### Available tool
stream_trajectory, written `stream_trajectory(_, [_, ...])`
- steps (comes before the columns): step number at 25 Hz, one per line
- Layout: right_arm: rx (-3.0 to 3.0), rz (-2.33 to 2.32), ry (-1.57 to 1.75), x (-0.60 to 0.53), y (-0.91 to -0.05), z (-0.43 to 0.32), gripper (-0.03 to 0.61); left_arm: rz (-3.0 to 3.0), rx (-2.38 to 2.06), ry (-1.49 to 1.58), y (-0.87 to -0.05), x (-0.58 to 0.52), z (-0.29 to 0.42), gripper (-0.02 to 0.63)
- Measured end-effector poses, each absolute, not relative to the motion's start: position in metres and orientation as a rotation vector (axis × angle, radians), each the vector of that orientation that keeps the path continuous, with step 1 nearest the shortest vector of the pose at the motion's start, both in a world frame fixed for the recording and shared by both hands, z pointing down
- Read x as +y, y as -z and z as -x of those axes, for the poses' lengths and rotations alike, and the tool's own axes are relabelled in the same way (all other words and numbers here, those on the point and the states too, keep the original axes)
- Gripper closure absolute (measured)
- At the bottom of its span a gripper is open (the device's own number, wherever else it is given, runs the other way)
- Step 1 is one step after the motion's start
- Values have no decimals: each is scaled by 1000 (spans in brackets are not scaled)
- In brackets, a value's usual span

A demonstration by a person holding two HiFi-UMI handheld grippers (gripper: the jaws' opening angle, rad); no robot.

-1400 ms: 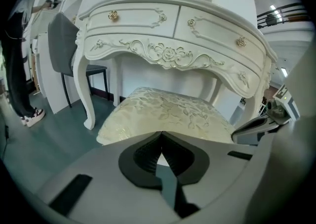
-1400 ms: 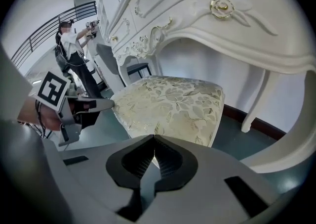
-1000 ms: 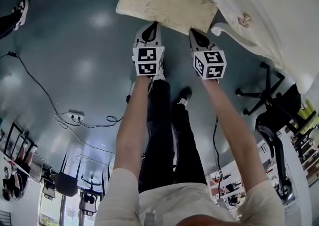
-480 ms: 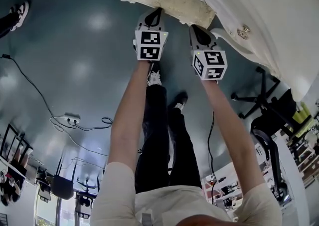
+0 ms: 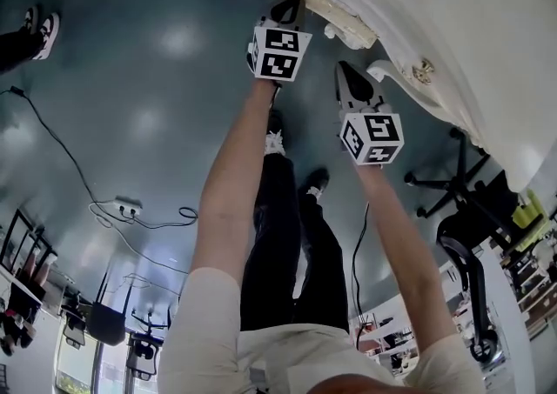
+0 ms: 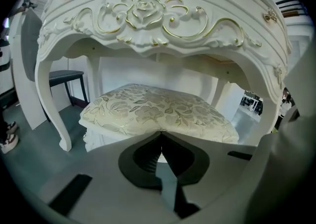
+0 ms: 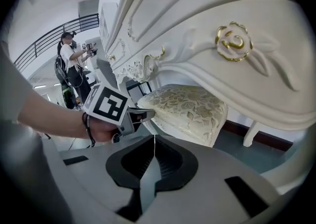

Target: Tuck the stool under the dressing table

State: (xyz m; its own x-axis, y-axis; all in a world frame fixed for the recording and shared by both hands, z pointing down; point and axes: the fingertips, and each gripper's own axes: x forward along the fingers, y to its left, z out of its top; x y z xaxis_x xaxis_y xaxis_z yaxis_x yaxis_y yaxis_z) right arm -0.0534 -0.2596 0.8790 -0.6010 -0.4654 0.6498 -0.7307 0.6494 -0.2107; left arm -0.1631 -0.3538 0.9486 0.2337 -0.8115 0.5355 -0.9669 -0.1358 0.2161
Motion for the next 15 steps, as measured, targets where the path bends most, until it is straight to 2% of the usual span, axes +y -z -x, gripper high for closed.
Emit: stream_trajectory(15, [-2272,-1039,-680,-249,-863,17,534,-2060,-1581,-490,-939,-398,168,598])
